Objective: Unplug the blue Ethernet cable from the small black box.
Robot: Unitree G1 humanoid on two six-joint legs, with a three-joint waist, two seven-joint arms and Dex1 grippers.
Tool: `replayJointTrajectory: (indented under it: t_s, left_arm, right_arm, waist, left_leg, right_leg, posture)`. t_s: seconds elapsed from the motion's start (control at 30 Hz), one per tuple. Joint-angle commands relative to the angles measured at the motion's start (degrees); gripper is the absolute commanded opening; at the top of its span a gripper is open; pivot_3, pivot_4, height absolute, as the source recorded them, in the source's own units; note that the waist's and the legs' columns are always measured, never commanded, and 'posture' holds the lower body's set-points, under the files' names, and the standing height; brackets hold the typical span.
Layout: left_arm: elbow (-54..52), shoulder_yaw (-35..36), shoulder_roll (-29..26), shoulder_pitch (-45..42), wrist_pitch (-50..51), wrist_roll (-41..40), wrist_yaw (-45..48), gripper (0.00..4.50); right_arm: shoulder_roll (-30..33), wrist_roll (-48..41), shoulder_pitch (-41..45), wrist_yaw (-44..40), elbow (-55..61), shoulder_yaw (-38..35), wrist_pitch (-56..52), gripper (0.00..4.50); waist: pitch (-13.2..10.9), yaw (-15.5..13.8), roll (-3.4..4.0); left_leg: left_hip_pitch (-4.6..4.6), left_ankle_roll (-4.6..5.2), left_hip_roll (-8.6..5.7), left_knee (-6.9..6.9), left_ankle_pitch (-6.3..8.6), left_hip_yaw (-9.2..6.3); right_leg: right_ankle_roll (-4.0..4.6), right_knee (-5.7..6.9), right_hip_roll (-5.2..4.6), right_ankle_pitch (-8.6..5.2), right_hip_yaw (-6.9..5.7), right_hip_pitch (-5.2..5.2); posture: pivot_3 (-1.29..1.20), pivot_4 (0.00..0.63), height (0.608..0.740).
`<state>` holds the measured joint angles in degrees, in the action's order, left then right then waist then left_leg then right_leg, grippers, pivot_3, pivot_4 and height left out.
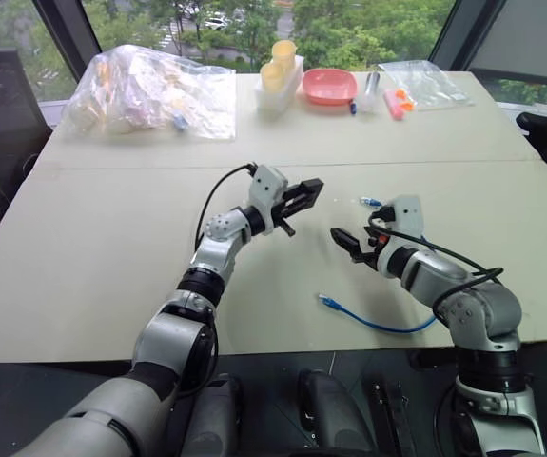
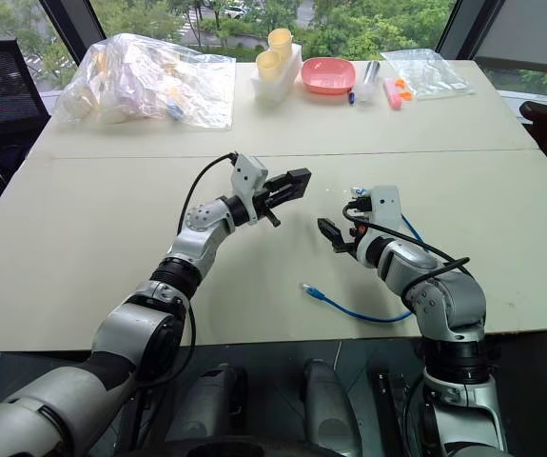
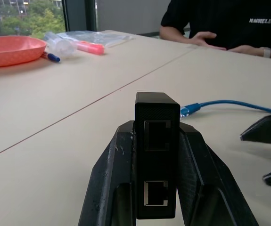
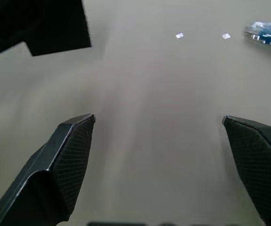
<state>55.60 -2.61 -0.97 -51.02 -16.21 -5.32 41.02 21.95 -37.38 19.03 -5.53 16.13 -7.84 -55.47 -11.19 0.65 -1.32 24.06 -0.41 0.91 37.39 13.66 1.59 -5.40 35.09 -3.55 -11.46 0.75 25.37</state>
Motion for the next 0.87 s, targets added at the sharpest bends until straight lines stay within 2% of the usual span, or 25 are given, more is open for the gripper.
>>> replayJointTrajectory:
  t_s: [0.03, 0.13, 0.2, 0.23, 0.33, 0.43, 0.53, 0.63, 0.77, 0.87]
  left_arm:
    - [1.6, 0.4, 0.7, -0.6, -2.6, 0.5, -0.9, 2.36]
    - [1.2, 0.6, 0.0, -0.5, -3.6, 0.6, -1.0, 3.48]
    - [-0.1, 0.8, -0.6, -0.4, -1.1, -0.5, 0.9, 4.28]
    - [-2.1, 0.8, -1.4, -0.3, 2.1, -1.5, 2.8, 4.48]
    - [-16.6, 1.6, -5.1, 2.2, 15.0, -7.1, 8.9, 4.48]
    - [-38.6, 3.5, -12.3, 8.6, 32.4, -14.2, 9.6, 4.48]
    - [-52.7, 4.4, -18.8, 15.7, 43.1, -16.8, 7.9, 4.48]
    - [-60.1, 7.0, -24.0, 21.0, 49.6, -18.0, 4.8, 4.48]
    - [-67.3, 13.5, -26.4, 28.0, 57.9, -23.3, 0.2, 4.48]
    - [-72.5, 14.6, -27.5, 32.3, 60.8, -25.5, -1.0, 4.48]
  right_arm:
    - [-0.9, -0.2, 0.2, 0.1, 3.2, -2.3, 0.8, 4.50]
    - [-1.9, -0.6, 1.3, -0.2, 4.0, -3.4, 1.8, 4.50]
    - [-1.8, -0.1, 1.4, -0.7, 4.0, -3.3, 2.0, 4.50]
    - [-1.7, 0.1, 1.3, -0.9, 3.9, -3.3, 2.1, 4.50]
    - [-0.3, 0.3, 0.1, -2.7, 4.6, -3.8, 2.9, 4.50]
    - [2.9, 1.2, -2.8, -7.5, 5.4, -4.8, 6.6, 4.50]
    - [4.9, 3.7, -4.6, -10.5, 5.8, -5.5, 12.9, 4.50]
    - [6.3, 5.6, -6.2, -12.5, 5.8, -6.2, 16.5, 4.50]
    - [7.8, 6.6, -10.6, -16.5, 6.4, -5.5, 19.3, 4.50]
    - [7.8, 6.6, -12.7, -18.1, 7.0, -5.7, 20.6, 4.50]
  waist:
    - [0.0, 0.0, 0.00]
    - [0.0, 0.0, 0.00]
    - [0.0, 0.1, 0.00]
    - [0.0, 0.1, 0.00]
    - [0.0, 0.2, 0.00]
    - [0.0, 0.5, 0.01]
    - [0.0, 0.5, 0.07]
    - [0.0, 0.4, 0.09]
    - [0.1, 0.0, 0.03]
    - [0.0, 0.1, 0.03]
  left_leg:
    - [0.00, 0.00, 0.00, 0.01, 0.00, 0.00]
    - [0.01, 0.00, 0.01, 0.03, 0.00, 0.00]
    - [0.02, 0.00, 0.01, 0.02, 0.00, -0.01]
    - [0.02, 0.00, 0.00, 0.01, 0.00, 0.00]
    - [0.02, 0.00, 0.01, 0.01, 0.00, -0.02]
    - [0.03, 0.00, 0.05, -0.03, 0.00, -0.05]
    - [-0.05, 0.02, 0.08, -0.12, 0.01, -0.09]
    - [-0.22, 0.02, 0.06, -0.14, 0.01, -0.06]
    - [-0.30, 0.01, 0.09, 0.00, 0.01, -0.06]
    - [-0.31, 0.01, 0.07, 0.01, 0.01, -0.04]
  right_leg:
    - [0.01, 0.00, 0.00, 0.00, 0.00, 0.00]
    - [0.01, 0.01, 0.00, 0.01, 0.00, 0.00]
    - [0.01, 0.00, 0.00, 0.01, 0.00, 0.00]
    - [0.00, 0.00, 0.01, 0.01, 0.00, 0.01]
    - [0.00, 0.01, 0.01, 0.01, -0.01, 0.01]
    - [0.00, 0.02, 0.01, 0.01, -0.01, 0.02]
    - [-0.02, 0.06, 0.01, 0.00, 0.03, 0.03]
    - [-0.01, 0.09, 0.02, 0.00, 0.06, -0.06]
    - [0.24, 0.07, 0.03, -0.13, -0.01, -0.22]
    - [0.24, 0.05, -0.05, -0.13, 0.04, -0.24]
  posture:
    - [0.00, 0.150, 0.740]
    - [0.00, 0.150, 0.740]
    - [0.00, 0.150, 0.740]
    - [0.00, 0.150, 0.740]
    - [0.00, 0.150, 0.740]
    - [0.00, 0.150, 0.740]
    - [0.00, 0.150, 0.740]
    - [0.00, 0.150, 0.740]
    - [0.00, 0.150, 0.740]
    - [0.00, 0.150, 0.740]
